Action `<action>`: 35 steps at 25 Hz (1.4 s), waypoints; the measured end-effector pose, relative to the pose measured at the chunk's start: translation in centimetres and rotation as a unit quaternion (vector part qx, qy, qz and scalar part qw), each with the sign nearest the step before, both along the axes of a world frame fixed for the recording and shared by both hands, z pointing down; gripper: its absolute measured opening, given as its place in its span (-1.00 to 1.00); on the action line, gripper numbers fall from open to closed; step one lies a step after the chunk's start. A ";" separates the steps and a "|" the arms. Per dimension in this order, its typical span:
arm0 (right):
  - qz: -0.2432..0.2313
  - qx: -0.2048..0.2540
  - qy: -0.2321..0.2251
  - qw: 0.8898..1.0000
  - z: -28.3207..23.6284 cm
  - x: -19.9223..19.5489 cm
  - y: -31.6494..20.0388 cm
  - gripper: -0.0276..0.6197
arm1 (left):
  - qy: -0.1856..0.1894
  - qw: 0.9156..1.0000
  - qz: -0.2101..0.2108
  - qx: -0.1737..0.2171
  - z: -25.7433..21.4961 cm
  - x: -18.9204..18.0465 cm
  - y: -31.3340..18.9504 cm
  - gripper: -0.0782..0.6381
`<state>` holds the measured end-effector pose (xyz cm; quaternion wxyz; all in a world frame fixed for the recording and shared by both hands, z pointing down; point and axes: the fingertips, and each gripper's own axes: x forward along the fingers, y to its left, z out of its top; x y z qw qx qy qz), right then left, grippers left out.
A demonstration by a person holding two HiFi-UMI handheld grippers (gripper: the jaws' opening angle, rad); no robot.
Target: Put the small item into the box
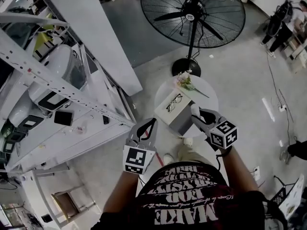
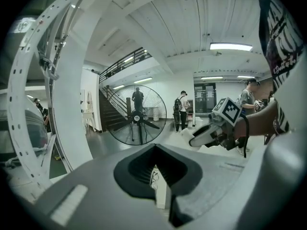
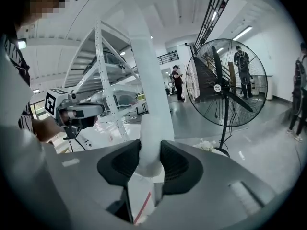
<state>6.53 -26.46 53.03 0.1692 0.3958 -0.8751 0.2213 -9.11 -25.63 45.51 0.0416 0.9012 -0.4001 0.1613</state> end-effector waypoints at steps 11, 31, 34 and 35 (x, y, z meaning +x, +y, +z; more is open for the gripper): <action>-0.025 -0.055 -0.009 0.998 5.3 1.9 -4.1 -0.43 | -0.016 1.000 -0.013 -0.020 0.8 3.1 -3.7 -0.78; -0.077 -0.171 0.031 0.982 18.9 2.7 -6.7 -0.43 | -0.055 0.994 -0.066 -0.065 4.8 3.3 -7.1 -0.78; -0.088 -0.187 0.042 0.977 21.1 2.2 -6.6 -0.43 | -0.048 0.994 -0.076 -0.068 4.8 3.1 -7.8 -0.78; -0.091 -0.194 0.046 0.976 21.9 2.1 -6.5 -0.43 | -0.046 0.994 -0.077 -0.067 4.6 3.2 -8.0 -0.78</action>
